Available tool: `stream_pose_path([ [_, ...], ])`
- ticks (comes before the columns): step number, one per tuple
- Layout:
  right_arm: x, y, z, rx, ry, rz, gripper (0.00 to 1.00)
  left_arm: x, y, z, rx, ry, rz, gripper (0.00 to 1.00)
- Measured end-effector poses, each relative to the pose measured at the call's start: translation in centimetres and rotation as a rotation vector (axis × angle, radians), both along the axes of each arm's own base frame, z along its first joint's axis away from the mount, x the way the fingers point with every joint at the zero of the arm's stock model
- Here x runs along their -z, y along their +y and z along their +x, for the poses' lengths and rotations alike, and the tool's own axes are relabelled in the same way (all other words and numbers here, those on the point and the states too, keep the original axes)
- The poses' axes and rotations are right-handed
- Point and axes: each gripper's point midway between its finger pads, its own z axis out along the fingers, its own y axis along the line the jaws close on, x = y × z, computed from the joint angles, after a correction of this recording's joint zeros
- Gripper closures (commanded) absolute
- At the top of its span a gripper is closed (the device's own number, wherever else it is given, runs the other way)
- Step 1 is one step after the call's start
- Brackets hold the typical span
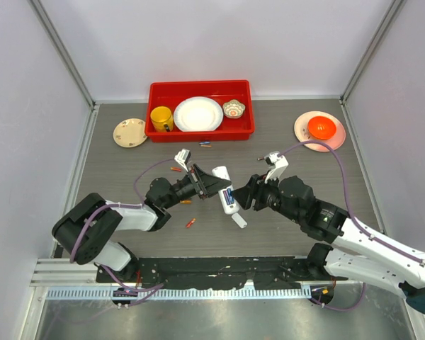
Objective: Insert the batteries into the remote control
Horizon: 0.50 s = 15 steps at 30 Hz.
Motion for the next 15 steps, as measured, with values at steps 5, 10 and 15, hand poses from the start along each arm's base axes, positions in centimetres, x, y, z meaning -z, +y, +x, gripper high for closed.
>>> stream_pose_path([
  [5, 0.50, 0.17, -0.33, -0.019, 0.011, -0.004, 0.45, 0.01, 0.00, 0.00, 0.000, 0.000, 0.000, 1.00],
  [10, 0.52, 0.26, -0.44, -0.027, 0.013, -0.003, 0.45, 0.00, 0.00, 0.00, 0.000, 0.000, 0.000, 1.00],
  [15, 0.90, 0.44, -0.32, -0.027, 0.021, -0.013, 0.45, 0.01, 0.00, 0.00, 0.000, 0.001, 0.000, 1.00],
])
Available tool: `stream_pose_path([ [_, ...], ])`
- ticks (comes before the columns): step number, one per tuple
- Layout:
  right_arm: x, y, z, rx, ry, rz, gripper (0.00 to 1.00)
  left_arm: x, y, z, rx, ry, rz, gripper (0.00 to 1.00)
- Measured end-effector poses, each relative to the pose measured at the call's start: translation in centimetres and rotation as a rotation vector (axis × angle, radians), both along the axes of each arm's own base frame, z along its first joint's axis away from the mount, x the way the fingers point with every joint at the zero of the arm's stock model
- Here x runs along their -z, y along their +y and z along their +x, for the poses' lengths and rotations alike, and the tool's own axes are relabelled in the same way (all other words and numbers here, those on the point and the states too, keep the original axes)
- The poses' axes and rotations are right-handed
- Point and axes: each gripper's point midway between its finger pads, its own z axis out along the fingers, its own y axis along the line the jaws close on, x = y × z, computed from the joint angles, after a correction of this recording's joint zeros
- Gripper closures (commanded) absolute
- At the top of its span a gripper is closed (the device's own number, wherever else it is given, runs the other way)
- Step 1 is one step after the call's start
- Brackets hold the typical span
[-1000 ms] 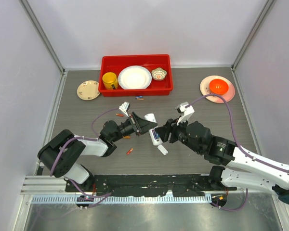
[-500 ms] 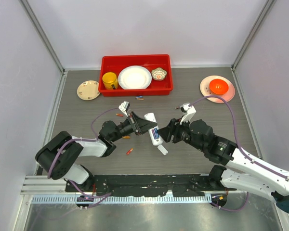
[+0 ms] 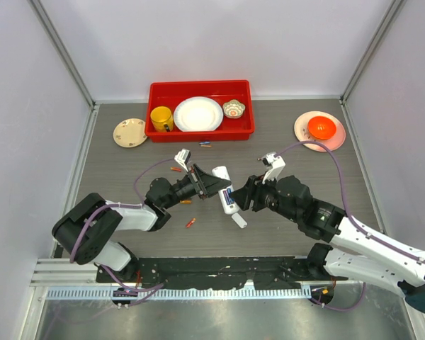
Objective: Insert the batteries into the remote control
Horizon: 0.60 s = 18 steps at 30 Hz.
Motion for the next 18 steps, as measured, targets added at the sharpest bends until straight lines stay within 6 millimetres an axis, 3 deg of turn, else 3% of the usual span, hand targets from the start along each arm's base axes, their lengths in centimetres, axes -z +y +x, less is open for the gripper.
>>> stream_pose_path([
  [13, 0.2, 0.2, 0.2, 0.000, 0.004, -0.003, 0.43, 0.0, 0.0, 0.0, 0.000, 0.000, 0.000, 1.00],
  [18, -0.9, 0.3, -0.1, -0.013, -0.016, 0.034, 0.42, 0.0, 0.0, 0.0, 0.000, -0.002, 0.001, 1.00],
])
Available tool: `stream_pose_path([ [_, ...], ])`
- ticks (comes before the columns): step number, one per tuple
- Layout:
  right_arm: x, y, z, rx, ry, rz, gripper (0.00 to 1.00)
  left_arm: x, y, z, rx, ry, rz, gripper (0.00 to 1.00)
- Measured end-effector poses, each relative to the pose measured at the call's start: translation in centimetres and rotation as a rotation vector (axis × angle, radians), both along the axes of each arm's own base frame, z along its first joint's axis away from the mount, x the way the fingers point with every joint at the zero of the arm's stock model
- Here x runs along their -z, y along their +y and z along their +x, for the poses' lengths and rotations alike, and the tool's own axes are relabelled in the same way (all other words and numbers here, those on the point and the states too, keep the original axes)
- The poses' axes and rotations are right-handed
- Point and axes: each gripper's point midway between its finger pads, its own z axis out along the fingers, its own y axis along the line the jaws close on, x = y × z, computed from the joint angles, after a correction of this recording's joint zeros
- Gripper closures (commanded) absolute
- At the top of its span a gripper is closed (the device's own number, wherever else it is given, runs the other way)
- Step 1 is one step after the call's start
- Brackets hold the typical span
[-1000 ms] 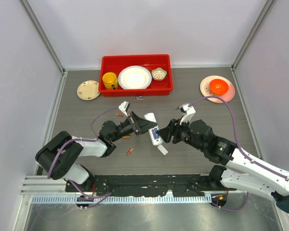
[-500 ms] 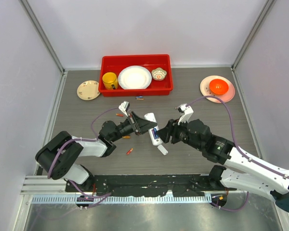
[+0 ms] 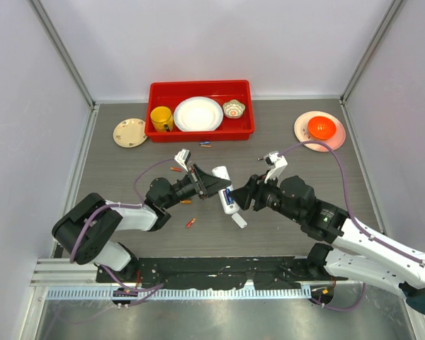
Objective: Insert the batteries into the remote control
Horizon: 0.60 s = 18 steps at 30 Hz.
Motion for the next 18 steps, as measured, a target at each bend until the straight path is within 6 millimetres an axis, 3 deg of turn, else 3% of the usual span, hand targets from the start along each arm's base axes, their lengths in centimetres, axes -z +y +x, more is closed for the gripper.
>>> stream_pose_path([
  [8, -0.5, 0.6, -0.1, 0.005, 0.050, 0.086, 0.40, 0.0, 0.0, 0.1, -0.009, -0.006, 0.002, 1.00],
  [18, 1.3, 0.6, 1.3, 0.084, 0.169, 0.182, 0.39, 0.1, 0.1, 0.5, -0.034, -0.022, 0.008, 1.00],
])
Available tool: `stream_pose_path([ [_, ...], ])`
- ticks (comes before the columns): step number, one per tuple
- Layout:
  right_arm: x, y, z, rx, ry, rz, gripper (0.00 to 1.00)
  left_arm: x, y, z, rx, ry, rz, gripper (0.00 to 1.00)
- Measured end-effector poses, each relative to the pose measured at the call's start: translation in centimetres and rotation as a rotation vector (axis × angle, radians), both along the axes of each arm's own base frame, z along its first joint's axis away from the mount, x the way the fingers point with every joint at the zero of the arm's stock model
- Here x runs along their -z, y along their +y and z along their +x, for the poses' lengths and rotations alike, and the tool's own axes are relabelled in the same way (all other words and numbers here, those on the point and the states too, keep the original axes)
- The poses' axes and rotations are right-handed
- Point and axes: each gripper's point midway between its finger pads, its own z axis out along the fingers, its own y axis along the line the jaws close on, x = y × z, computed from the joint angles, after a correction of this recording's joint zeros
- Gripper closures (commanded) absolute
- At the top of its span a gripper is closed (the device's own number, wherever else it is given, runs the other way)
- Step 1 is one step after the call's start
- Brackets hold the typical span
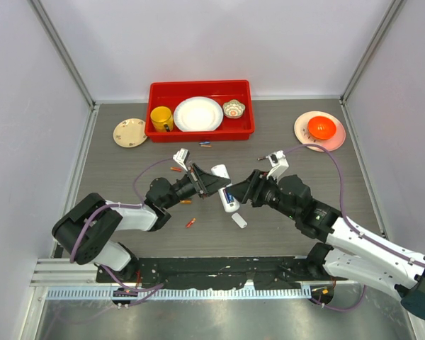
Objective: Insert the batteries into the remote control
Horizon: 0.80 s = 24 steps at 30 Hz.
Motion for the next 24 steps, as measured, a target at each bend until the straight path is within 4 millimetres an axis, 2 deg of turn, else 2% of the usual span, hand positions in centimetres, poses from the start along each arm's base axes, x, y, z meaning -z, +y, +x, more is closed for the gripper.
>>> stream_pose_path([
  [7, -0.35, -0.34, 1.13, 0.039, 0.025, 0.081, 0.39, -0.01, 0.03, 0.11, -0.007, -0.001, 0.000, 1.00],
  [24, -0.41, 0.58, 0.68, -0.008, 0.040, 0.124, 0.42, 0.01, 0.03, 0.13, -0.007, 0.000, 0.000, 1.00],
])
